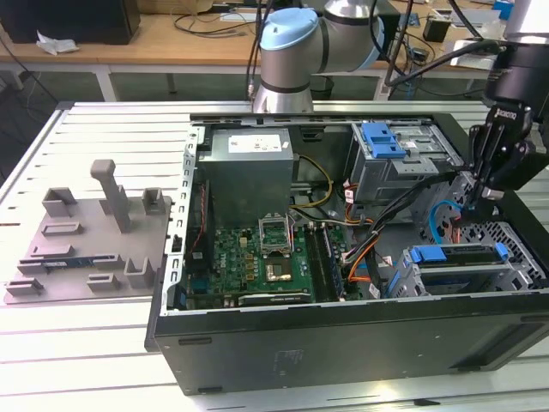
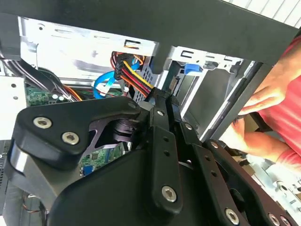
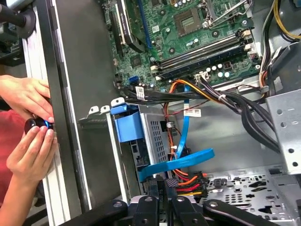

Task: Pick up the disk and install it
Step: 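Insert the first disk wire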

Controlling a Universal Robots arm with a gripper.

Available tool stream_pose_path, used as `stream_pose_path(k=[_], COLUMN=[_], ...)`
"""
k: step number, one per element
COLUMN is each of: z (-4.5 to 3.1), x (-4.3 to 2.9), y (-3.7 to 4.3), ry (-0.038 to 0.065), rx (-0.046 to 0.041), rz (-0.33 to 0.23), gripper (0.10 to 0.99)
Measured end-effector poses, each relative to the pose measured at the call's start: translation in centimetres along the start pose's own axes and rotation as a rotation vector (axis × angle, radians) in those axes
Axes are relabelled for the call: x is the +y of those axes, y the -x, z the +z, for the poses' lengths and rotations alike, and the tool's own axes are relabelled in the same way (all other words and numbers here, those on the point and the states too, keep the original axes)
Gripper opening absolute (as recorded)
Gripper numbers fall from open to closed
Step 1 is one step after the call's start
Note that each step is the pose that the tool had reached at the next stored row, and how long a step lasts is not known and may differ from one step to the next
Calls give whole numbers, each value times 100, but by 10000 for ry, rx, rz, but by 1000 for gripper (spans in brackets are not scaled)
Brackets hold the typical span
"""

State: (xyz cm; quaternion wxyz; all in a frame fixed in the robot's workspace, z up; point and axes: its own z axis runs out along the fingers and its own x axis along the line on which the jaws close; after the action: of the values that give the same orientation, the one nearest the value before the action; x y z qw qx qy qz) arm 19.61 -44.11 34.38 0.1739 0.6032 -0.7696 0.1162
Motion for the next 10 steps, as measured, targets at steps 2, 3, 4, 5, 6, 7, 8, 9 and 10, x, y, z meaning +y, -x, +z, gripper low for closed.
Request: stream_pose_path(k=[2, 3, 4, 5, 6, 7, 8, 9, 10], z=[1, -1, -3, -7, -11, -12, -13, -16, -19], x=[-3, -3, -2, -2, -2, -3, -3, -4, -4], y=[-33, -46, -63, -83, -95, -100, -106, -114, -120], ry=[-3, -5, -9, -20, -39, -49, -62, -76, -84], rx=[-75, -109, -162, -252, -348, -407, -482, -572, -631], rz=[-1, -2, -4, -5, -4, -4, -5, -9, -12], gripper=[169, 169, 169, 169, 169, 169, 169, 169, 169])
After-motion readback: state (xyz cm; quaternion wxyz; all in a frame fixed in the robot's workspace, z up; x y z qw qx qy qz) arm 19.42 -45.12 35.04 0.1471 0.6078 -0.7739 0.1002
